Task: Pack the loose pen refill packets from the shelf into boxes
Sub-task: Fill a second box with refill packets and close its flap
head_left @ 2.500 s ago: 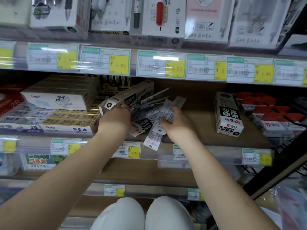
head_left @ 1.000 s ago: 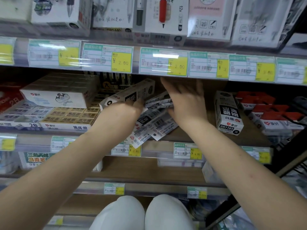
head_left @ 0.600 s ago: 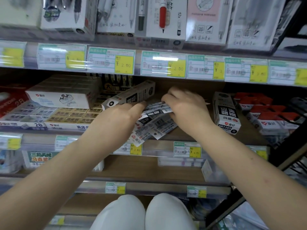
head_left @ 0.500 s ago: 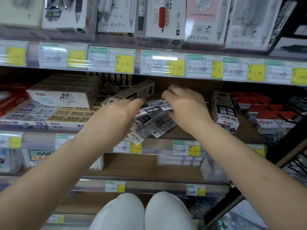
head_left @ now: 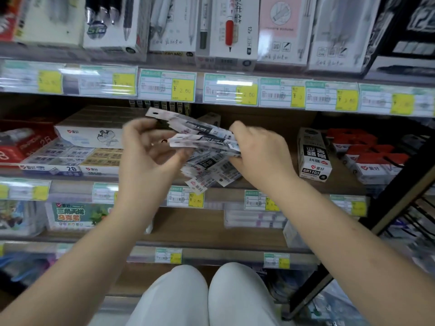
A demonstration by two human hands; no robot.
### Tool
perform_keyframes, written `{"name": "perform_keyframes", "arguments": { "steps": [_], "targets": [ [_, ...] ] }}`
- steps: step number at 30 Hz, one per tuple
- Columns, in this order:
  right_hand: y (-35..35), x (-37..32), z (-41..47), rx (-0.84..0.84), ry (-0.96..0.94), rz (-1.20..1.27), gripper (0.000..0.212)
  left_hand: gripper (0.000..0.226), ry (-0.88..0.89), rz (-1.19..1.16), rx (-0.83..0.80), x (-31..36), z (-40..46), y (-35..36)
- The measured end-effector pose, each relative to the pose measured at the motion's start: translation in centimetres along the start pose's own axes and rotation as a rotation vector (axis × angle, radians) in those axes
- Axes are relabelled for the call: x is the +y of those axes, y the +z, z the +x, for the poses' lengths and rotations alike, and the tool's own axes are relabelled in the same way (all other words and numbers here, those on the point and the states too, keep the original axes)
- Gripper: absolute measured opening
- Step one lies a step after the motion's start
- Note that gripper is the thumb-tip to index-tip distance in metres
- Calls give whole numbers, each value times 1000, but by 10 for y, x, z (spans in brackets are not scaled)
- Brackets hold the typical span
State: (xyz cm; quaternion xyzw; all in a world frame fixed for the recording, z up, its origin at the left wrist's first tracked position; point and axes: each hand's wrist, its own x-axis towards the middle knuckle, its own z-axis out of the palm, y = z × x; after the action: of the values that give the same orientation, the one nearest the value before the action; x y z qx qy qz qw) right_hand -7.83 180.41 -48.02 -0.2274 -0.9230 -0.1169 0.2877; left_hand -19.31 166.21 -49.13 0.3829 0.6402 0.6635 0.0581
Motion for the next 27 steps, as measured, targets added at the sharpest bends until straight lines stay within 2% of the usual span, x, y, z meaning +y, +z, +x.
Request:
{"name": "perform_keyframes", "arguments": {
  "steps": [3,5,9,12,18,24,27],
  "targets": [
    [-7,-16,-6,10,-47,83,32,44,-86,-53,-79,4,-20,17],
    [-10,-27,-8,-19,-44,143,22,48,-111,-107,-106,6,-25,28],
    [-7,-39,-10,-37,10,256,14,43,-209,-308,-18,11,-23,40],
    [-2,-43,-13,-44,15,310,25,31,-254,-375,71,11,-20,46],
    [7,-47,-21,-90,125,510,41,11,-224,-268,123,7,-20,51],
    [24,-51,-35,-84,318,847,41,12,-150,-77,100,1,-25,53],
    [28,-52,-48,-66,413,891,39,16,-159,-30,74,-4,-32,59]
  ]
}}
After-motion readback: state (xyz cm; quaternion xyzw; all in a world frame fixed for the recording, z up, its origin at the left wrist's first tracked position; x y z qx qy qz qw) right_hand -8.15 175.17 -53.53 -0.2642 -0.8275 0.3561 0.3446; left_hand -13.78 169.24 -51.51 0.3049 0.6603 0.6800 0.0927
